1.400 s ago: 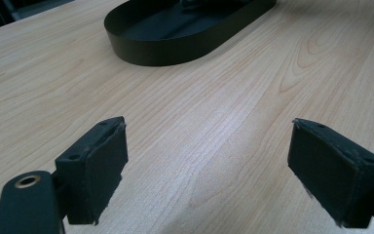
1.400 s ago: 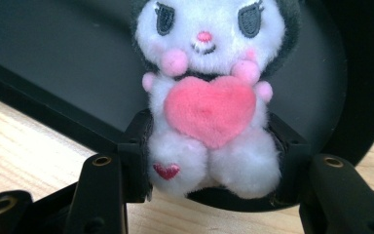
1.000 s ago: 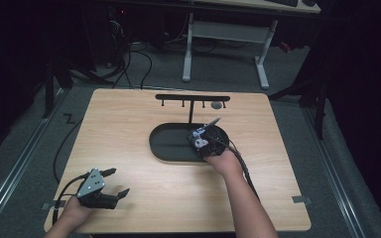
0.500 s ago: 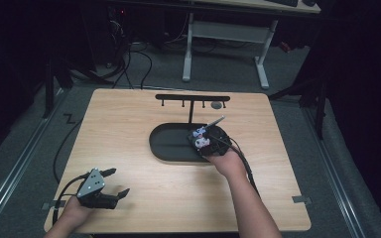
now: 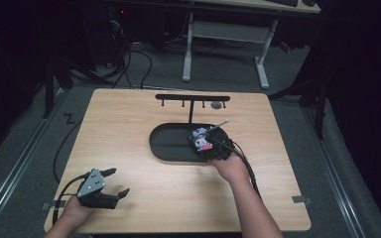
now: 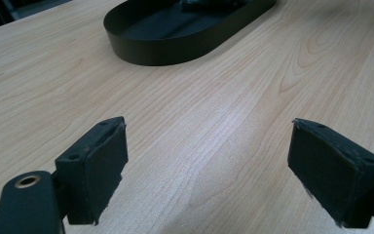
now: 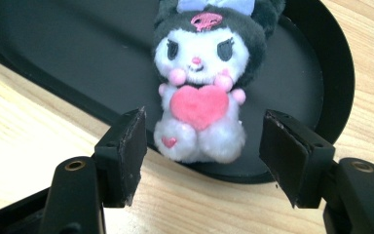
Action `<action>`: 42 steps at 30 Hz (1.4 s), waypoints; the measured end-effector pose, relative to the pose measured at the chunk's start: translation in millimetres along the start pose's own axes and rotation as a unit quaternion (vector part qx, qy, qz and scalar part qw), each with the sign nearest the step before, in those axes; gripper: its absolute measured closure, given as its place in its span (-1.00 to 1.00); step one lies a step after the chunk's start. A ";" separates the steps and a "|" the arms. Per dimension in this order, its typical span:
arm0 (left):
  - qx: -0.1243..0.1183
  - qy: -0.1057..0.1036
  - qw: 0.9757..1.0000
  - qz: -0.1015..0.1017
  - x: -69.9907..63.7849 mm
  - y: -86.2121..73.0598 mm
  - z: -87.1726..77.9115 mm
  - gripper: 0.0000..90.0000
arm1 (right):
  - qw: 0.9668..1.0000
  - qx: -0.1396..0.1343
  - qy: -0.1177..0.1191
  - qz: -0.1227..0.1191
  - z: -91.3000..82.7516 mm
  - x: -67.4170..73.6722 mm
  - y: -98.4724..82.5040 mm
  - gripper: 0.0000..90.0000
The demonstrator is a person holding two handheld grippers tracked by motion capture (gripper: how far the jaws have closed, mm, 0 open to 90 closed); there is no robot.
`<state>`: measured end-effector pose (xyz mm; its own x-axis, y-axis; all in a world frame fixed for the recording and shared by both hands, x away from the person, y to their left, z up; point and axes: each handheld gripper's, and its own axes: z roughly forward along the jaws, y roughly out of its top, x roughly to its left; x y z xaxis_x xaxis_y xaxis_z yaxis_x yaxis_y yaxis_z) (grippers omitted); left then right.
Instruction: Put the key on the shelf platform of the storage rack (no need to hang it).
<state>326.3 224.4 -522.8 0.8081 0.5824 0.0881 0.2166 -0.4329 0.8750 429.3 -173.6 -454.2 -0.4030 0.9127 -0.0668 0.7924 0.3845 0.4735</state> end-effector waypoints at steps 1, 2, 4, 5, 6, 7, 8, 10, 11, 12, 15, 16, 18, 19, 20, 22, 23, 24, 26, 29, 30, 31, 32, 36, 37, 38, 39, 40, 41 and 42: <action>0.000 0.000 1.000 0.000 0.0 0.0 0.1 -0.66 | 1.000 0.000 0.000 0.000 0.0 0.0 0.0 -0.24; 0.001 0.000 1.000 0.000 0.0 0.1 0.2 -0.66 | 1.000 -0.004 0.000 -0.004 -1.2 0.6 -5.1 -0.25; 0.001 0.000 1.000 0.000 0.0 0.1 0.2 -0.66 | 1.000 -0.004 0.000 -0.001 -1.9 1.6 -6.9 -0.25; 0.002 0.001 1.000 0.001 -0.1 0.2 0.3 -0.66 | 1.000 -0.006 -0.001 -0.003 -2.6 1.9 -9.4 -0.26; 0.003 0.000 1.000 0.001 -0.1 0.2 0.4 -0.66 | 1.000 -0.012 -0.002 -0.003 -2.9 2.3 -12.7 -0.26; 0.003 0.000 1.000 0.001 0.0 0.3 0.5 -0.66 | 1.000 -0.015 -0.003 -0.003 -3.4 2.3 -15.4 -0.26; 0.004 0.000 1.000 0.001 0.0 0.4 0.6 -0.66 | 1.000 -0.018 -0.004 -0.005 -3.8 2.2 -18.2 -0.27; 0.005 0.000 1.000 0.002 0.1 0.5 0.8 -0.66 | 1.000 -0.025 -0.003 -0.004 -4.6 2.1 -24.9 -0.27; 0.005 0.000 1.000 0.002 0.0 0.6 1.0 -0.66 | 1.000 -0.029 -0.004 -0.004 -4.9 2.2 -27.3 -0.27; 0.006 0.000 1.000 0.002 0.0 0.7 1.2 -0.66 | 0.999 -0.041 -0.003 -0.006 -6.5 3.1 -33.8 -0.28; 0.007 0.000 1.000 0.001 0.3 0.8 1.5 -0.66 | 0.999 -0.048 0.000 -0.013 -7.9 4.9 -40.1 -0.32; 0.007 -0.001 1.000 0.001 0.3 0.8 1.5 -0.66 | 0.998 -0.059 0.004 -0.020 -8.9 7.4 -46.7 -0.34; 0.007 -0.001 1.000 0.001 0.3 0.8 1.6 -0.66 | 0.997 -0.069 0.006 -0.021 -10.5 10.2 -53.2 -0.35; 0.008 -0.001 1.000 0.002 0.2 0.9 1.6 -0.66 | 0.997 -0.069 0.006 -0.021 -10.5 10.2 -53.2 -0.35; 0.008 -0.001 1.000 0.002 0.1 0.9 1.5 -0.66 | 0.996 -0.085 0.007 -0.025 -12.2 12.6 -60.3 -0.35; 0.008 -0.001 1.000 0.002 0.1 0.9 1.5 -0.66 | 0.995 -0.097 0.015 -0.020 -13.2 14.7 -68.6 -0.38; 0.008 -0.001 1.000 0.002 0.1 0.9 1.5 -0.66 | 0.995 -0.097 0.015 -0.020 -13.2 14.7 -68.6 -0.38; 0.009 -0.001 1.000 0.002 0.1 0.9 1.5 -0.66 | 0.994 -0.109 0.013 -0.023 -13.3 17.2 -76.9 -0.40; 0.009 0.000 1.000 0.003 -0.3 0.8 1.6 -0.66 | 0.992 -0.120 0.009 -0.024 -13.2 19.0 -85.2 -0.43; 0.009 0.000 1.000 0.003 -0.5 0.8 1.5 -0.66 | 0.991 -0.132 0.013 -0.018 -12.2 20.5 -97.0 -0.46; 0.009 0.000 1.000 0.003 -0.5 0.8 1.5 -0.66 | 0.991 -0.132 0.013 -0.018 -12.2 20.5 -97.0 -0.46; 0.009 0.000 1.000 0.003 -0.4 0.8 1.5 -0.66 | 0.991 -0.134 0.011 -0.017 -12.2 21.0 -100.0 -0.47; 0.009 -0.001 1.000 0.003 -0.4 0.8 1.5 -0.66 | 0.990 -0.143 0.013 -0.013 -11.8 22.5 -108.9 -0.48; 0.009 -0.001 1.000 0.003 -0.4 0.7 1.5 -0.66 | 0.987 -0.157 0.014 -0.011 -12.3 24.8 -120.6 -0.50; 0.008 -0.001 1.000 0.004 -0.6 0.7 1.5 -0.66 | 0.986 -0.167 0.013 -0.009 -13.4 26.4 -128.7 -0.50; 0.008 -0.001 1.000 0.004 -0.6 0.7 1.5 -0.66 | 0.986 -0.167 0.013 -0.009 -13.4 26.4 -128.7 -0.50; 0.008 -0.001 1.000 0.005 -0.7 0.7 1.5 -0.66 | 0.984 -0.178 0.017 -0.003 -15.1 28.4 -137.7 -0.50; 0.008 -0.002 1.000 0.005 -0.7 0.6 1.4 -0.66 | 0.982 -0.187 0.016 -0.005 -16.4 29.6 -143.2 -0.50; 0.008 -0.002 1.000 0.005 -0.7 0.6 1.4 -0.66 | 0.982 -0.187 0.016 -0.005 -16.4 29.6 -143.2 -0.50; 0.007 -0.002 1.000 0.006 -0.9 0.5 1.0 -0.66 | 0.981 -0.194 0.014 -0.003 -17.6 30.6 -147.7 -0.49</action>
<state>326.2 223.0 -522.9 0.8124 0.5751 0.0960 0.2152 -0.4487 0.8674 291.9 -204.9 -510.7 -0.4244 0.9041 -0.0494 0.5580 0.3041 0.7721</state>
